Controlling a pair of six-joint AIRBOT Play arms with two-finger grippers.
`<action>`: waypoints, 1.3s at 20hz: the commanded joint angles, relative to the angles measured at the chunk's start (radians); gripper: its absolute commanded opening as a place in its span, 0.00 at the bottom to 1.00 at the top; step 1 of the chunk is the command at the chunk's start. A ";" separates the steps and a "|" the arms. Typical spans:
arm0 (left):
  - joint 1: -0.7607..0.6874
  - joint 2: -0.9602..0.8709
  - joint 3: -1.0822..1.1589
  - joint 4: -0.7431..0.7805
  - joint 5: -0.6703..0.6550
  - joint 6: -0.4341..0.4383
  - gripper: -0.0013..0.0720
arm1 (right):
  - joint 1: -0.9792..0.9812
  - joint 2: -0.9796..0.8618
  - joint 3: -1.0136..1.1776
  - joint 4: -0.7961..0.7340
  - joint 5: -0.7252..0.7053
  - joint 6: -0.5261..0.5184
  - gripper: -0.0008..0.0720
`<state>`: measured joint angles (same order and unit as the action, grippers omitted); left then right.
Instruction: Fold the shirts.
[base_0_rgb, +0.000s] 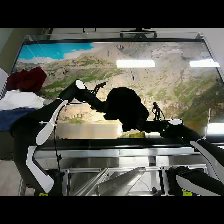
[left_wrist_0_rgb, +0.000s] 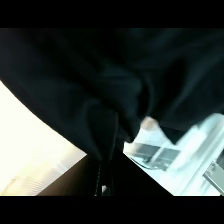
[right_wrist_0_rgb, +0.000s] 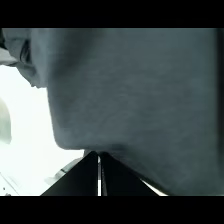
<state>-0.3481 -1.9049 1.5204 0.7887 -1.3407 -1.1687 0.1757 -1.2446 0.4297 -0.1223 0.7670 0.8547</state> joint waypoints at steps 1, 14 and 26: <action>0.025 0.006 0.121 -0.003 -0.124 -0.030 0.02 | -0.018 0.048 0.022 -0.025 0.025 -0.032 0.04; 0.237 0.562 0.198 -0.277 -0.160 -0.011 0.04 | -0.684 0.591 0.526 0.077 0.397 0.009 0.04; 0.331 0.795 -0.100 0.059 0.002 0.005 0.05 | -0.634 0.392 0.583 -0.233 0.346 0.320 0.04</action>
<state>-0.0437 -1.1080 1.5414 0.8127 -1.4193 -1.1908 -0.4923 -0.7502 1.0569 -0.2855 1.0885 1.0878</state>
